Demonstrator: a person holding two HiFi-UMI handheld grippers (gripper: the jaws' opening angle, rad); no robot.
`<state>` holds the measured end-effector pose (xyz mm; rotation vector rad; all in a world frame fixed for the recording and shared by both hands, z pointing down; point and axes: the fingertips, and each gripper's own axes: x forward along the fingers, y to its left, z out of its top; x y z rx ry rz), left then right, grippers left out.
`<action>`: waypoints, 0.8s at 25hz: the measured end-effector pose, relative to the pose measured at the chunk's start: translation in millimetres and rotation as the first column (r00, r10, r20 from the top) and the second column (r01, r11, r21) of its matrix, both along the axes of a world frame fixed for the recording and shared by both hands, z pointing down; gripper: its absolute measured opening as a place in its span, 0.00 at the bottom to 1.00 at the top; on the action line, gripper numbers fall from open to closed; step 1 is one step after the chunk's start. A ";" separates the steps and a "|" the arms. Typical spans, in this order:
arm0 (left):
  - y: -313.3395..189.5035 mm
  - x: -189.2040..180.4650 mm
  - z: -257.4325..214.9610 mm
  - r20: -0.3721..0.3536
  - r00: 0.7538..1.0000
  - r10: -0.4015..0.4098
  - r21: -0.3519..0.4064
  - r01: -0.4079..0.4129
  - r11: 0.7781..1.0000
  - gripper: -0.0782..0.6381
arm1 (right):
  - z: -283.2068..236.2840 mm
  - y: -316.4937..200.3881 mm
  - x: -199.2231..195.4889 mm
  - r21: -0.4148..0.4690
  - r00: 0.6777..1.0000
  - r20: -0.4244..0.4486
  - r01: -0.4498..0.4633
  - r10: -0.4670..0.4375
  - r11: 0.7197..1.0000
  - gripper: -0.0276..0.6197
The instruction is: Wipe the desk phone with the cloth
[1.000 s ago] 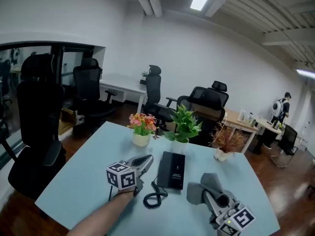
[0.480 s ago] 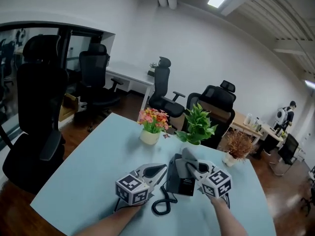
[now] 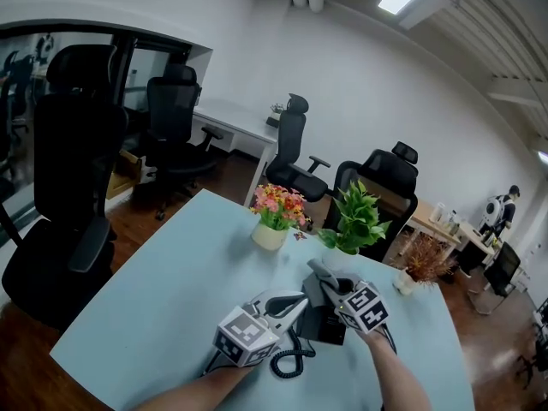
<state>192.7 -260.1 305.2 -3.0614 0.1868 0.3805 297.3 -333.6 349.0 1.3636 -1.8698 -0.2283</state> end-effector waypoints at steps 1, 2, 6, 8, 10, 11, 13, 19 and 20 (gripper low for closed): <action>-1.7 0.2 1.2 0.001 1.000 -0.003 -0.003 0.003 1.000 0.11 | 3.9 4.6 -4.6 -0.014 1.000 -0.016 0.016 -0.016 1.000 0.02; -2.4 0.6 2.4 0.002 1.000 -0.003 -0.005 0.003 1.000 0.11 | 8.0 10.3 -10.5 -0.029 0.999 -0.032 0.035 -0.036 0.999 0.02; -0.1 2.2 3.1 0.006 1.000 0.004 0.002 -0.004 1.000 0.11 | 29.0 45.6 -44.2 -0.115 0.990 -0.048 0.124 -0.130 0.986 0.02; 0.0 1.6 2.5 0.003 1.000 0.005 0.002 -0.005 1.000 0.11 | 43.7 70.2 -63.8 -0.187 0.982 -0.036 0.177 -0.186 0.966 0.02; -1.8 -0.3 1.8 -0.001 1.000 0.003 -0.006 -0.003 1.000 0.11 | 58.2 95.0 -79.0 -0.276 0.969 -0.039 0.223 -0.242 0.935 0.02; -2.9 -1.0 1.7 -0.002 1.000 0.002 -0.010 -0.002 1.000 0.11 | 61.5 103.3 -82.2 -0.307 0.964 -0.047 0.234 -0.260 0.922 0.02; -4.1 -1.0 2.3 -0.001 1.000 -0.001 -0.009 0.001 1.000 0.11 | 52.4 102.3 -75.5 -0.292 0.967 -0.063 0.219 -0.248 0.931 0.02; -0.7 0.1 1.7 0.005 1.000 0.004 0.007 -0.004 1.000 0.11 | -38.4 17.6 4.2 0.065 0.998 -0.045 -0.045 0.048 0.997 0.02; 0.4 0.1 1.2 0.003 1.000 0.008 0.004 -0.008 1.000 0.11 | -42.5 5.7 12.3 0.089 0.996 -0.053 -0.070 0.075 0.994 0.02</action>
